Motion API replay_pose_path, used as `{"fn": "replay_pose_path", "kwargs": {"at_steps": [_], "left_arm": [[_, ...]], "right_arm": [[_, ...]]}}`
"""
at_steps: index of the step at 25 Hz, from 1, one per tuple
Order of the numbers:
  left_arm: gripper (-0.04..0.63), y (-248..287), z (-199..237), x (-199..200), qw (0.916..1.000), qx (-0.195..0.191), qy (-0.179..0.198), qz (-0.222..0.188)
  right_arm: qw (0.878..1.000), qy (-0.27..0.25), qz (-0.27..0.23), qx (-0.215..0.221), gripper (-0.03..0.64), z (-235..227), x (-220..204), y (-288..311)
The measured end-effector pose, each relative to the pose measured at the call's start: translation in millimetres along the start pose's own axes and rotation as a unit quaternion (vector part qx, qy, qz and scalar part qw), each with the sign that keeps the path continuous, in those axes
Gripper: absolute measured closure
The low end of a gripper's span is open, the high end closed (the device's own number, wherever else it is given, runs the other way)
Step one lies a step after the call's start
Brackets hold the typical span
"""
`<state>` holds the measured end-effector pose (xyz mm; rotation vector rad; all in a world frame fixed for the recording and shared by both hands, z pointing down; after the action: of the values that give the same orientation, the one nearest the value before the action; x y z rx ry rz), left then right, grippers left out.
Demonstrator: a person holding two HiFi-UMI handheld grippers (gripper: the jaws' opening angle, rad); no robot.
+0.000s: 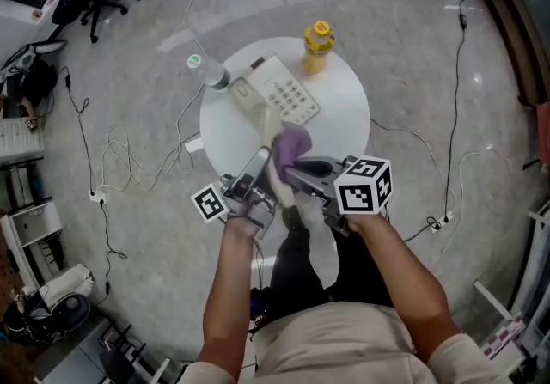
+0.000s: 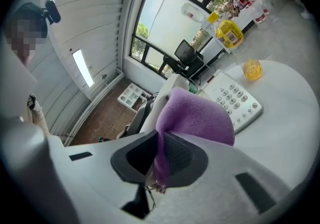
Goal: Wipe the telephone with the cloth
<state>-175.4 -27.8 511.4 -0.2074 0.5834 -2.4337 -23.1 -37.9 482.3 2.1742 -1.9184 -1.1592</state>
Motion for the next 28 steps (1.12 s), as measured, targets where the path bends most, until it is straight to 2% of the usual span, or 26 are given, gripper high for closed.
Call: {"fn": "replay_pose_path", "kwargs": {"at_steps": [5, 8, 16, 22, 28], "left_arm": [[0.394, 9, -11, 7, 0.9998, -0.008, 0.009, 0.013], [0.394, 11, -15, 10, 0.9997, -0.012, 0.013, 0.015], [0.394, 0, -11, 11, 0.9999, 0.011, 0.011, -0.006], [0.394, -1, -5, 11, 0.9984, 0.042, 0.024, 0.028], [0.394, 2, 0, 3, 0.9975, 0.055, 0.021, 0.039]], "right_arm": [[0.998, 0.011, -0.059, -0.02, 0.588, 2, 24, -3], [0.997, 0.011, -0.076, -0.028, 0.588, 2, 33, -3], [1.0, -0.012, 0.006, 0.004, 0.588, 11, 11, -1], [0.994, -0.086, -0.007, -0.06, 0.588, 9, 19, -13], [0.972, -0.207, 0.005, -0.11, 0.588, 18, 42, -15]]}}
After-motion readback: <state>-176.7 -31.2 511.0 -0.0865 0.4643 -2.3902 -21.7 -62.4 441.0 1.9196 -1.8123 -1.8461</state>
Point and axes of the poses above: the fingertips, and each gripper's own axes: y forward along the fingers, z to its left, x out of its top, the point moved 8 cm from there along -y, backward along the fingers, and after that the axes turned 14 degrees about -x, right-handed, at the moved point
